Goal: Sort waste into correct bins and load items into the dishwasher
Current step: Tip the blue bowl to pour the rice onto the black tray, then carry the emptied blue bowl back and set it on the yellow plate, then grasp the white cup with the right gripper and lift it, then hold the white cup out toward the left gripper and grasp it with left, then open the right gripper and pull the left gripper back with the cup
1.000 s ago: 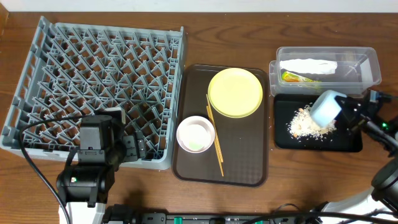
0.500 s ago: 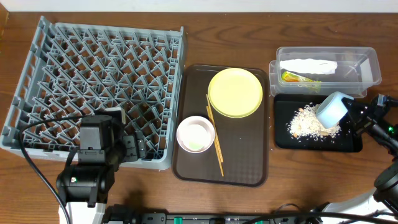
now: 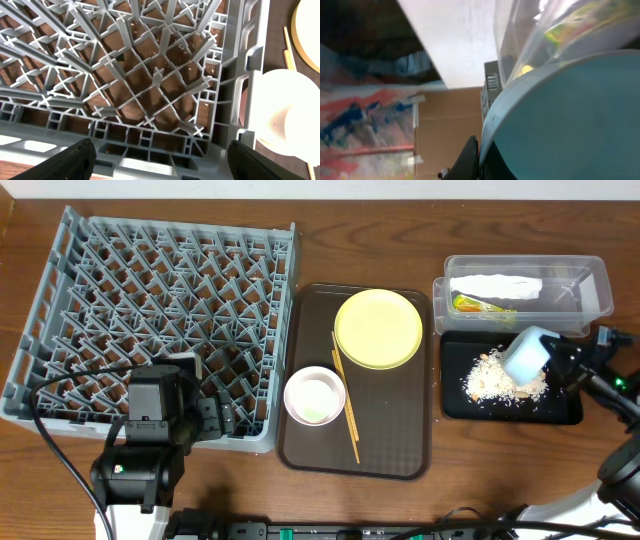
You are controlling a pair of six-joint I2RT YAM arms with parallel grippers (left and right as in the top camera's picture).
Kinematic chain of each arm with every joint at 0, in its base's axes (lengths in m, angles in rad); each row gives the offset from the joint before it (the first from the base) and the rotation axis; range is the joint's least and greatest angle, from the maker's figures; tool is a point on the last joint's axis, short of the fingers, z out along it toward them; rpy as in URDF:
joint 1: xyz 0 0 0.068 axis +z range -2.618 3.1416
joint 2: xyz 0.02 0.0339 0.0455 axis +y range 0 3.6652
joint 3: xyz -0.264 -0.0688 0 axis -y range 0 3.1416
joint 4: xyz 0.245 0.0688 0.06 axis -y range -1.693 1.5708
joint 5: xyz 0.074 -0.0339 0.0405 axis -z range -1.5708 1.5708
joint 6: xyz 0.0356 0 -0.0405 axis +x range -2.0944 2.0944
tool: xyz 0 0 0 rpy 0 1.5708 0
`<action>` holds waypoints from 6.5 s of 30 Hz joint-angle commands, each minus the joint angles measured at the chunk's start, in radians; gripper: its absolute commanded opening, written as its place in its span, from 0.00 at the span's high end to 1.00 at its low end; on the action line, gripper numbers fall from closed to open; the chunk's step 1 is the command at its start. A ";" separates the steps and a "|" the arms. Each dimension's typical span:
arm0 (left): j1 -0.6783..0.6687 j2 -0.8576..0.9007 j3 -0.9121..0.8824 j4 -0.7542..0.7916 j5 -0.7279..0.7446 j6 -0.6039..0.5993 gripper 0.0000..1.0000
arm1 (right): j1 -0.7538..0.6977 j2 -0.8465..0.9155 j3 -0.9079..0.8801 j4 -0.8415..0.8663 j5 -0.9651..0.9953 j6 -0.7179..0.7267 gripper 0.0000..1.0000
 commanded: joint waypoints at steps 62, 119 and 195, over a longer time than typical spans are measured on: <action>0.005 -0.004 0.020 -0.002 0.002 -0.005 0.13 | 1.204 -0.307 0.090 0.220 1.341 -0.195 0.99; 0.005 -0.004 0.020 -0.002 0.002 -0.006 0.13 | 1.445 -0.006 0.343 -0.185 1.261 -0.005 0.99; -0.035 0.130 0.020 0.982 1.382 -0.080 0.39 | 1.229 -0.236 0.452 -0.035 0.076 0.040 0.99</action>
